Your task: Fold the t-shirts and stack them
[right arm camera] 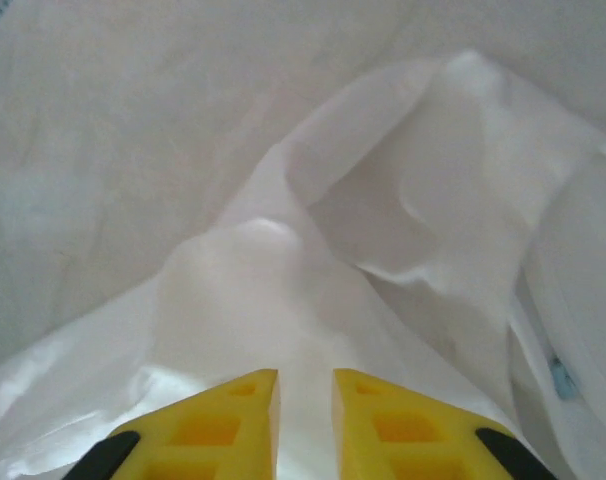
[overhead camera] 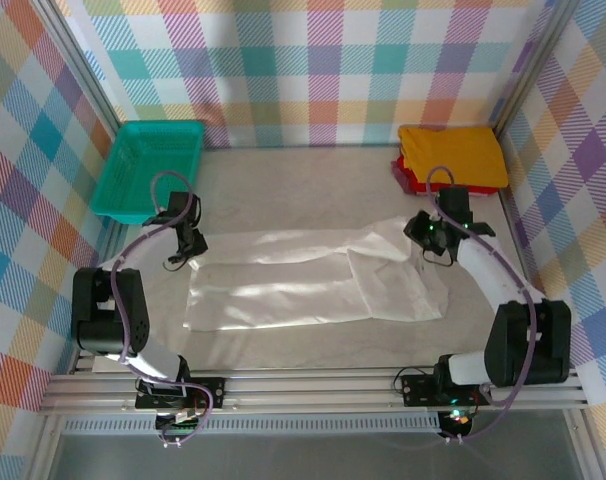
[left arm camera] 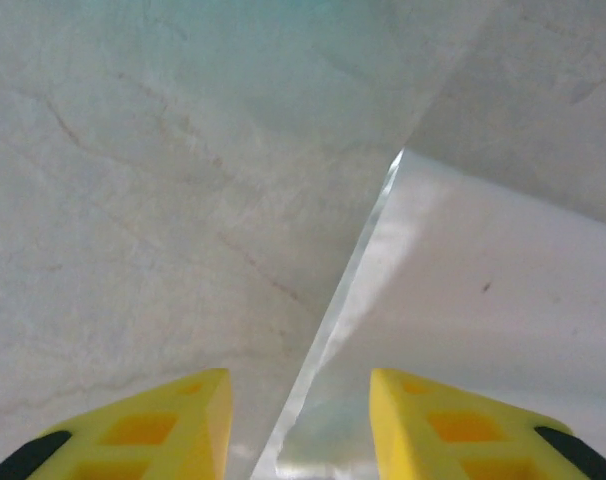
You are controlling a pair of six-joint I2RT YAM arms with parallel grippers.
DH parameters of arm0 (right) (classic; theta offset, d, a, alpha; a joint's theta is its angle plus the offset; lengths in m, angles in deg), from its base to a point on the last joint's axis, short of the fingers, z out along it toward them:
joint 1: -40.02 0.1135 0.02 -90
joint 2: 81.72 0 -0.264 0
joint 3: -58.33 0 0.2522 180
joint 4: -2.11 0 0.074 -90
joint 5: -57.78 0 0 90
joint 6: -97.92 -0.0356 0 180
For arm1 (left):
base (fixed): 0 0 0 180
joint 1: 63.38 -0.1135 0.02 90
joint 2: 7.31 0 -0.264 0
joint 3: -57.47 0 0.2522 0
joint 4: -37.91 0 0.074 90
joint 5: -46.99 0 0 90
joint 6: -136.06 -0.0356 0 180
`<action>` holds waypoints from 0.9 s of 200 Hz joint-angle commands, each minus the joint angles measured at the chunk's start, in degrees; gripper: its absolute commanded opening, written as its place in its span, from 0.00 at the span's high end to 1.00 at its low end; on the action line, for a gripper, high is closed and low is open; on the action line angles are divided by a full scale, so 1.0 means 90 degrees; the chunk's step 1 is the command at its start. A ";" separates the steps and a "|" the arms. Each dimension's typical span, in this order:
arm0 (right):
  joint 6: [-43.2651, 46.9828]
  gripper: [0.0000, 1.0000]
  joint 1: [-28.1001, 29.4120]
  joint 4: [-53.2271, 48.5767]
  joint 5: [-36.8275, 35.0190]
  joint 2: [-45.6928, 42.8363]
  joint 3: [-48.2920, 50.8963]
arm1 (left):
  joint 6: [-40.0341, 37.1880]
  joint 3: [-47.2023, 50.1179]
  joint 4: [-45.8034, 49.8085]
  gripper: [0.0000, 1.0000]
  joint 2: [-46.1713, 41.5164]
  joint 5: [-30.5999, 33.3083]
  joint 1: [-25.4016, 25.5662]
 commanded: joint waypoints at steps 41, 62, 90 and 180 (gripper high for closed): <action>0.0336 0.72 -0.0006 -0.0562 0.0006 -0.0921 0.0625 | 0.0221 0.0443 0.0097 0.57 -0.0469 -0.0428 -0.0032; 0.0760 0.71 0.0397 -0.0557 0.0315 -0.0353 0.0052 | 0.0064 0.0014 0.0182 0.57 -0.0233 -0.0496 0.0272; 0.0897 0.67 0.0832 -0.0636 0.0224 0.0664 -0.0669 | -0.0262 -0.0358 0.0023 0.57 -0.0131 -0.0450 0.0869; 0.0697 0.54 0.0935 -0.0718 0.0672 0.2885 -0.2159 | -0.0329 -0.0510 0.0156 0.56 0.0216 -0.0354 0.1077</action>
